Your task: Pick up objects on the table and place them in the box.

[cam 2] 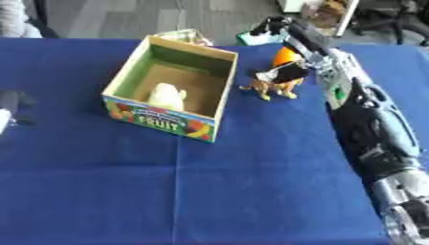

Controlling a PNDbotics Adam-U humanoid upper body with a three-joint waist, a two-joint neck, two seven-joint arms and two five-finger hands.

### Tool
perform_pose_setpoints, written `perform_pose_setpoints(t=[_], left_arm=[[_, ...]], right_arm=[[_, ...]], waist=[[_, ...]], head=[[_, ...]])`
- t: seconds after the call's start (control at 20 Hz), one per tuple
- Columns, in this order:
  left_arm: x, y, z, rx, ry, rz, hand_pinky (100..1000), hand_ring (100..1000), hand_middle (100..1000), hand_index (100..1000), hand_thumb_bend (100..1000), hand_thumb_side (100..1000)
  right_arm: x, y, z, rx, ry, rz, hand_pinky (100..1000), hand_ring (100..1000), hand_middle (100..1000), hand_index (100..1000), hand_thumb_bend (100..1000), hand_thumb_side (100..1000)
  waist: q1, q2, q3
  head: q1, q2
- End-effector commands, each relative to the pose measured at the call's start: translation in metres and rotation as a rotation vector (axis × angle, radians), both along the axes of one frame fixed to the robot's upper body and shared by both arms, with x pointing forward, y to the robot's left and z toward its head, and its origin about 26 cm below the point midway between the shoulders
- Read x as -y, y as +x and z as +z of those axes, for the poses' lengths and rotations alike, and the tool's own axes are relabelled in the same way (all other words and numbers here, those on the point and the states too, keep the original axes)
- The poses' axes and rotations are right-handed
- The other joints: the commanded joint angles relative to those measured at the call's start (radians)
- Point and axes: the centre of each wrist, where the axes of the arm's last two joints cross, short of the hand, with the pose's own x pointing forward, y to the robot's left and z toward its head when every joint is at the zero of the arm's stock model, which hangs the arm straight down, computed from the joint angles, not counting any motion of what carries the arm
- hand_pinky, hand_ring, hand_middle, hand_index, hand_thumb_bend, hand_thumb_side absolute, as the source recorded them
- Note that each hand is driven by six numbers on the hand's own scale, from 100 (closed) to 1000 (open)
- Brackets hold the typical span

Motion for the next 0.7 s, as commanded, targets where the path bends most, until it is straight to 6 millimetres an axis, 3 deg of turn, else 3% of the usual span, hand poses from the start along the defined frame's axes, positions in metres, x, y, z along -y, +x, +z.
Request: perform_pose_setpoints(t=[0.05,0.7], left_arm=[[-0.005,-0.001,0.008,0.026,0.024,0.011,593,741,568,664,305,469],[-0.004,0.000,0.009,0.029,0.021,0.007,592,741,568,664,305,469]], right_arm=[[0.021,0.000,0.010,0.000,-0.037,-0.048,748,807,743,816,465,348],[0.018,-0.001,-0.023,-0.079,-0.153,-0.102,763,825,786,839,468,370]], waist=[[0.003,-0.015,-0.001],[0.006,-0.013,0.006]], head=[[0.001,-0.010],[-0.007,-0.011]])
